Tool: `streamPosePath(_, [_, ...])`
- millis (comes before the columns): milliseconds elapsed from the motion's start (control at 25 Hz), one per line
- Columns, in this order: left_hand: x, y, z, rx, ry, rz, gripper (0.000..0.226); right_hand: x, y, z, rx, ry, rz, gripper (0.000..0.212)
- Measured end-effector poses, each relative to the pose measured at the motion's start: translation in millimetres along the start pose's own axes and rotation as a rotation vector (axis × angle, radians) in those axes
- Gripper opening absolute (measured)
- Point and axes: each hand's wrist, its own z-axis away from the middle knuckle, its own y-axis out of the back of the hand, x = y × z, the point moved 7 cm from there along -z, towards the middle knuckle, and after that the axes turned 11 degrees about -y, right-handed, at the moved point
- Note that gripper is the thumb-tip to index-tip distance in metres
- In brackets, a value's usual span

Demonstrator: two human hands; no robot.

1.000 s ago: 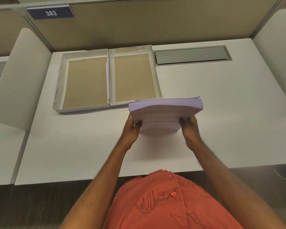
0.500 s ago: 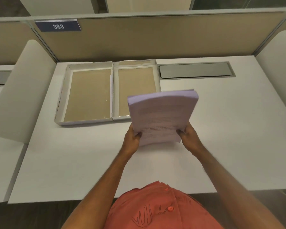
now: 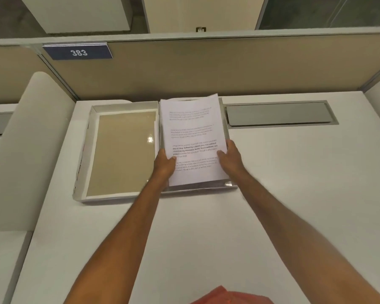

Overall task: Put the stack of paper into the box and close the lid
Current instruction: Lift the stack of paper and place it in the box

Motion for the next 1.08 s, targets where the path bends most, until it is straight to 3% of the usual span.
streamPosePath(200, [-32.3,-20.8,-30.7,-0.056,0.097,-0.144,0.034,26.9,-25.2,-36.3,0.062,-0.076,0.131,0.045])
streamPosePath(360, [-40.4,-30.7,-35.4,0.031,0.089,-0.191,0.033,36.8,-30.3,-43.5,0.096,-0.071,0.204,0.044])
streamPosePath(560, [-24.1,-43.1,-20.0,0.063,-0.096,-0.568,0.08,24.8,-32.9,-25.7,0.245,0.068,0.33,0.056])
streamPosePath(680, [-23.5,-51.2,-17.5,0.008,-0.095,-0.739,0.073,15.9,-35.3,-16.4,0.283,0.161,0.492,0.058])
streamPosePath(800, [-15.6,-52.8,-19.6,0.017,-0.135,-0.884,0.064,20.6,-40.2,-23.1,0.211,0.141,0.603,0.048])
streamPosePath(880, [-5.5,-50.7,-21.1,0.036,-0.191,-0.969,0.061,19.5,-41.1,-23.2,0.246,0.119,0.641,0.049])
streamPosePath(960, [-1.5,-44.1,-18.5,0.047,-0.268,-0.973,0.065,13.8,-45.0,-14.7,0.285,0.173,0.697,0.052])
streamPosePath(1080, [-6.1,-23.6,-1.7,0.109,-0.33,-0.841,0.066,10.3,-52.9,4.7,0.269,0.286,0.568,0.052])
